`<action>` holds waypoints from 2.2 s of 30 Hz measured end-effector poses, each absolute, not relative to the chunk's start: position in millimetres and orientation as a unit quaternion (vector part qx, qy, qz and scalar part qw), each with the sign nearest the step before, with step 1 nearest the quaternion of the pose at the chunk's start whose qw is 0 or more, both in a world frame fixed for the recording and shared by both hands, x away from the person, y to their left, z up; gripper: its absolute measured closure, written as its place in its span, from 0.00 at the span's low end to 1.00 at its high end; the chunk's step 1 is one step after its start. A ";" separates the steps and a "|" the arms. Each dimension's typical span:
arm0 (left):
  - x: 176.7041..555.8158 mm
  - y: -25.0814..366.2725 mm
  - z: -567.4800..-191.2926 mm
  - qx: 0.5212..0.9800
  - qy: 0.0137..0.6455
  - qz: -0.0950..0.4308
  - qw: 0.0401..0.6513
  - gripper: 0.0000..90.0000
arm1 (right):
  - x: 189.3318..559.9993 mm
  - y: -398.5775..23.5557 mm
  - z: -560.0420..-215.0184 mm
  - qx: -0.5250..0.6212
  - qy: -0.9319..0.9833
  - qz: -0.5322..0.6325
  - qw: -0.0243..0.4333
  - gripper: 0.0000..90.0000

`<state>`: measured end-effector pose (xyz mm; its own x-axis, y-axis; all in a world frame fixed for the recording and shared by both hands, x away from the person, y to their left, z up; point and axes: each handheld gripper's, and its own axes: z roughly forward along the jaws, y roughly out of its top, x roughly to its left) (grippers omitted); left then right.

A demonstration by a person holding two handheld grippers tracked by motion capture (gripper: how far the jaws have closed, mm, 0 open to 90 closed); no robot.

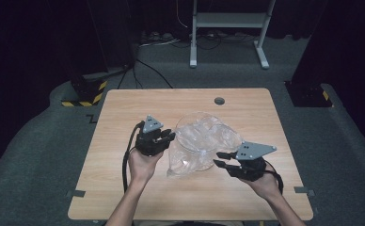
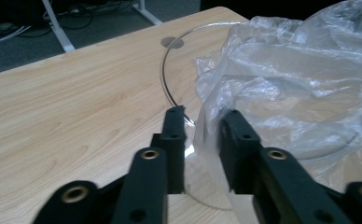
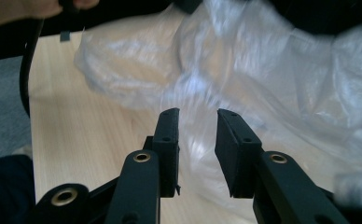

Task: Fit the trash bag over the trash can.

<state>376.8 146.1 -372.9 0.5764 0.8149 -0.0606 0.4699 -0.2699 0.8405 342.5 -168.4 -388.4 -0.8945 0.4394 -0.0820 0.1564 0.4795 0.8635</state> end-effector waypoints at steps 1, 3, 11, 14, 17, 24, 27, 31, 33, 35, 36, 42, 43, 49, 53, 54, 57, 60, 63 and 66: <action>376.0 145.7 -372.3 0.773 0.417 0.196 0.437 0.75 | 340.6 -169.2 -382.4 0.174 0.844 0.482 0.156 0.77; 375.4 144.7 -372.5 0.775 0.417 0.198 0.431 0.72 | 337.9 -169.8 -372.6 0.171 0.837 0.490 0.171 0.76; 369.1 144.0 -379.5 0.770 0.431 0.200 0.427 0.67 | 346.1 -168.2 -359.7 0.193 0.812 0.507 0.217 0.73; 363.2 143.0 -381.8 0.769 0.431 0.207 0.425 0.64 | 356.7 -170.4 -358.5 0.218 0.801 0.512 0.219 0.74; 359.2 141.1 -387.2 0.775 0.428 0.222 0.410 0.65 | 371.8 -173.5 -360.7 0.246 0.795 0.511 0.213 0.75; 369.3 146.6 -399.7 0.774 0.436 0.235 0.396 0.78 | 413.2 -188.1 -378.6 0.322 0.785 0.499 0.176 0.77; 376.9 149.0 -402.4 0.766 0.442 0.244 0.397 0.78 | 419.2 -193.4 -386.9 0.337 0.781 0.498 0.169 0.77; 385.7 151.7 -404.6 0.758 0.449 0.250 0.403 0.78 | 419.7 -200.4 -397.9 0.344 0.777 0.501 0.162 0.76; 389.1 152.9 -406.2 0.757 0.451 0.247 0.404 0.78 | 418.6 -204.6 -402.5 0.345 0.776 0.503 0.159 0.75; 391.3 153.4 -407.7 0.755 0.453 0.246 0.404 0.78 | 417.8 -208.2 -406.5 0.347 0.775 0.504 0.155 0.74; 392.3 153.7 -408.2 0.755 0.454 0.245 0.404 0.78 | 417.5 -209.4 -408.5 0.348 0.776 0.504 0.153 0.74; 395.8 153.4 -410.3 0.757 0.455 0.240 0.402 0.78 | 420.1 -209.0 -425.5 0.350 0.787 0.487 0.146 0.73; 395.9 153.1 -410.7 0.758 0.456 0.239 0.402 0.78 | 421.2 -208.8 -429.1 0.352 0.788 0.483 0.144 0.73; 404.0 156.0 -410.8 0.763 0.455 0.243 0.389 0.78 | 429.1 -208.5 -440.1 0.365 0.785 0.482 0.136 0.72; 410.7 156.8 -406.3 0.757 0.458 0.239 0.400 0.78 | 432.1 -209.2 -439.4 0.371 0.778 0.488 0.134 0.70; 411.6 156.9 -404.8 0.757 0.458 0.238 0.400 0.78 | 431.1 -209.8 -438.4 0.372 0.777 0.490 0.133 0.69; 414.0 157.8 -401.3 0.755 0.457 0.239 0.405 0.78 | 423.5 -213.7 -433.1 0.363 0.771 0.506 0.135 0.69; 417.1 158.4 -398.0 0.754 0.457 0.237 0.408 0.78 | 415.6 -216.7 -426.7 0.355 0.765 0.518 0.139 0.68; 420.4 158.2 -397.3 0.751 0.460 0.228 0.415 0.78 | 409.4 -217.9 -420.4 0.347 0.760 0.534 0.131 0.68; 423.0 157.6 -397.6 0.751 0.463 0.220 0.416 0.79 | 404.5 -214.9 -415.0 0.330 0.764 0.540 0.122 0.69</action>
<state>423.0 157.6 -397.6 0.4742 0.8787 -0.0547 0.5115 -0.2245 0.8294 404.5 -214.9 -415.0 -0.7522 0.6366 0.1698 0.3723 0.1980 0.9067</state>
